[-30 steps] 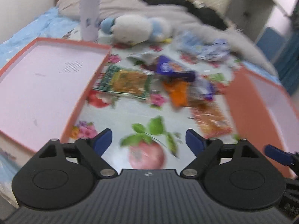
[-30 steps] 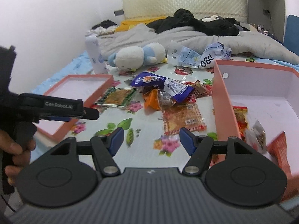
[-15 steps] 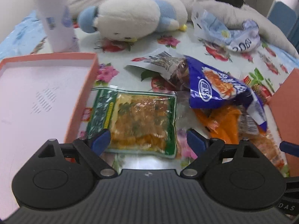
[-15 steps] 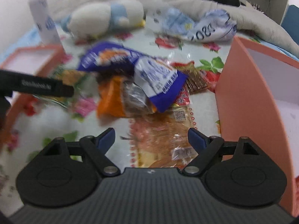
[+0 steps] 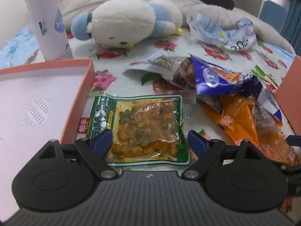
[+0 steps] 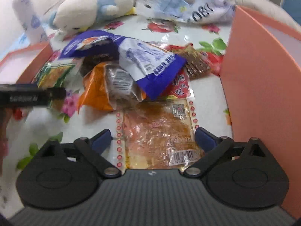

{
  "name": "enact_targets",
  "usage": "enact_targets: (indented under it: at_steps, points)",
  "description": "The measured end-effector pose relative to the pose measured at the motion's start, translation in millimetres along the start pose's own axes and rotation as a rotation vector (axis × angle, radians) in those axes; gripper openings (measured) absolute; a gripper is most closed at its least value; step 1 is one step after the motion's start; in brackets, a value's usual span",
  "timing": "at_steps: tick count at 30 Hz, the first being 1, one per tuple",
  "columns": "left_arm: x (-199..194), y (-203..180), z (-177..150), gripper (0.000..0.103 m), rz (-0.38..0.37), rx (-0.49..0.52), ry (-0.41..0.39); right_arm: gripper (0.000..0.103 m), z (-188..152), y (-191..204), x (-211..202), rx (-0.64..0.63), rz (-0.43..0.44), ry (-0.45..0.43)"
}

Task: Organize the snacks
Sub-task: 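Grasp green pickled-vegetable packet with left tool while right tool grasps red-labelled bread packet, then carry the green packet and bread packet over the deep pink box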

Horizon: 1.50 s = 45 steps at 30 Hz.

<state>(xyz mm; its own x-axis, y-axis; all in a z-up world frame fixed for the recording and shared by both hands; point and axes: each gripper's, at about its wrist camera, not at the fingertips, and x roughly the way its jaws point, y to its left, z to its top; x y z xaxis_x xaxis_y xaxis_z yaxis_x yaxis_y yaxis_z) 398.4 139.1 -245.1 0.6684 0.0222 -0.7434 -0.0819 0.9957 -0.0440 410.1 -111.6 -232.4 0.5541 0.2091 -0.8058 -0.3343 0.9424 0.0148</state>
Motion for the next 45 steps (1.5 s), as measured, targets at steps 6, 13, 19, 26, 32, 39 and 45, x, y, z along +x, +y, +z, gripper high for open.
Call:
enact_targets:
  at_steps: [6, 13, 19, 26, 32, 39, 45]
  points:
    - [0, -2, -5, 0.088, 0.003, -0.005, -0.031, 0.094, -5, 1, -4, -0.007, 0.018, -0.017]
    - [-5, -11, -6, 0.075, -0.002, 0.009, -0.018, 0.056, -12, 9, -17, -0.045, 0.036, -0.052]
    - [-21, -27, -15, 0.065, -0.017, 0.025, 0.002, 0.04, -20, 16, -36, -0.043, 0.036, -0.041]
    - [-61, -38, -33, 0.054, -0.051, -0.026, 0.04, 0.033, -40, 12, -76, 0.019, 0.081, -0.004]
    - [-106, -38, -52, 0.049, -0.08, -0.129, 0.058, 0.031, -61, 12, -119, 0.02, 0.117, 0.003]
    - [-168, -44, -78, 0.049, -0.092, -0.187, 0.049, 0.031, -83, 8, -166, 0.034, 0.144, -0.01]
    - [-222, -53, -90, 0.049, -0.114, -0.234, 0.024, 0.03, -93, 3, -210, 0.047, 0.149, -0.086]
